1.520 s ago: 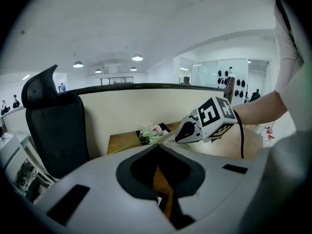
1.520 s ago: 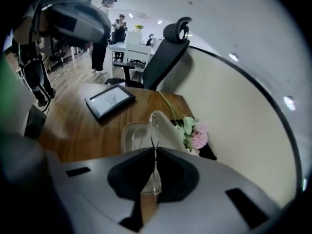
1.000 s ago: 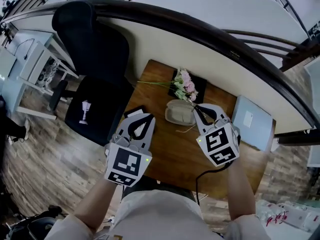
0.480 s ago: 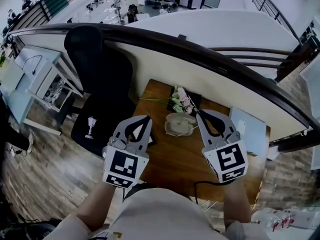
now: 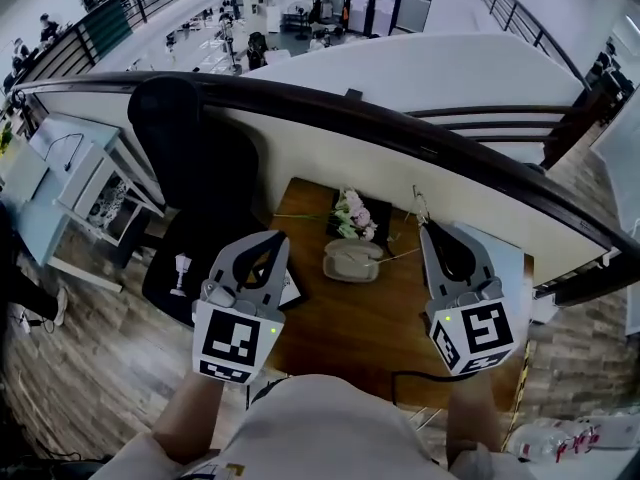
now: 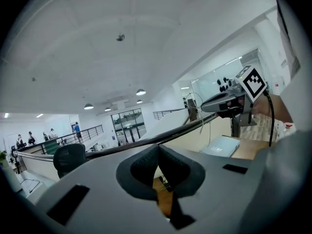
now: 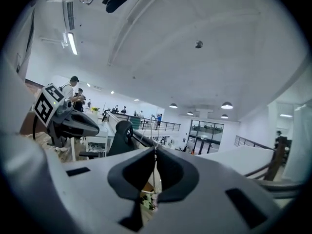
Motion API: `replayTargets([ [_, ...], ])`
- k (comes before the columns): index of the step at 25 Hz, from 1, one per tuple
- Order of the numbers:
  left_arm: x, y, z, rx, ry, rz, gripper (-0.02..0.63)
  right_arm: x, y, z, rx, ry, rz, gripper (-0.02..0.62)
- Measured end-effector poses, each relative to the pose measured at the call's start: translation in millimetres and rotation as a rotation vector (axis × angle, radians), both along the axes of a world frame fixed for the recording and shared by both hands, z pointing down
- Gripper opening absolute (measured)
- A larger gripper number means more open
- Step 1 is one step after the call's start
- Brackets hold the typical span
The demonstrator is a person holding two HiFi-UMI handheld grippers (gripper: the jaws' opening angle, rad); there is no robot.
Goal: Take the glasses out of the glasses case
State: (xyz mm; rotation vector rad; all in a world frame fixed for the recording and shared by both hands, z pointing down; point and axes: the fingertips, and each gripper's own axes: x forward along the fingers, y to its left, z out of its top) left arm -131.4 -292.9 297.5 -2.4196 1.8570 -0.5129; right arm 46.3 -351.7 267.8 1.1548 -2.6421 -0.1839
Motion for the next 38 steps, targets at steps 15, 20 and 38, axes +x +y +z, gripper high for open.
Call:
replayTargets([
  [15, 4.8, -0.7, 5.8, -0.01, 0.014, -0.002, 0.003, 87.0, 13.0, 0.0, -0.039, -0.127, 0.196, 0.018],
  [20, 12.7, -2.2, 19.9, -0.045, 0.035, 0.011, 0.003, 99.2, 15.8, 29.5, -0.112, -0.116, 0.21, 0.018],
  [38, 26.7, 6.1, 43.9, -0.101, 0.031, 0.027, 0.003, 107.4, 25.7, 60.3, -0.189, -0.09, 0.217, 0.017],
])
